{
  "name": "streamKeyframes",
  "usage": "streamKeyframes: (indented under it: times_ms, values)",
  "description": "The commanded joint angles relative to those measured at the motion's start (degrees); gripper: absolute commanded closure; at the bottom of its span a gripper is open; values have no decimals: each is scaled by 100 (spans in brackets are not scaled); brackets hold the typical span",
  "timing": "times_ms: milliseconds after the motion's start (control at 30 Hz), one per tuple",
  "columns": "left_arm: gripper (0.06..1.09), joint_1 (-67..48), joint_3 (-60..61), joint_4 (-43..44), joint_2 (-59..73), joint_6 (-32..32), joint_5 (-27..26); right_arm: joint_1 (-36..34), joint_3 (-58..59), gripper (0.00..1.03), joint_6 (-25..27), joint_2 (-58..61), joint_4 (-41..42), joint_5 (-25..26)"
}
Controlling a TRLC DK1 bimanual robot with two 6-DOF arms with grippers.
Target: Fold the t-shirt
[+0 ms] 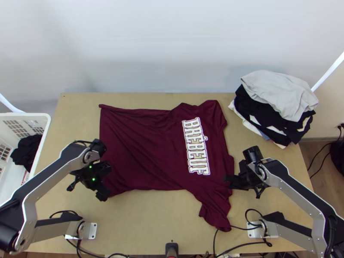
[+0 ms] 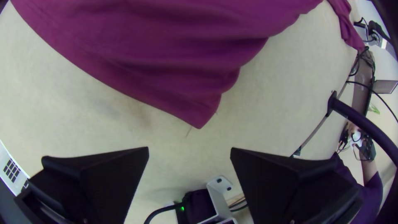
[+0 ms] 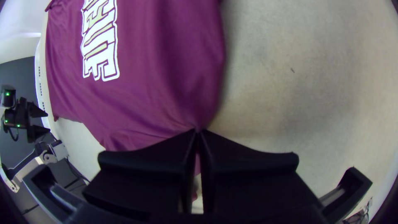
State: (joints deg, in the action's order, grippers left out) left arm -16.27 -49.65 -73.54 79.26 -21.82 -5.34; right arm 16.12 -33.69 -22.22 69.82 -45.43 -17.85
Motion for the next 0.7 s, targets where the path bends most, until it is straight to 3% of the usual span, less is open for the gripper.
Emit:
streamKeyframes:
  times_ms: [0, 667]
  values:
    - [21, -51, 122, 85, 247, 126, -2, 58, -76, 100, -37, 23, 34, 44]
    - [24, -684, 219, 595, 889, 477, -547, 128, -173, 100, -81, 31, 34, 132]
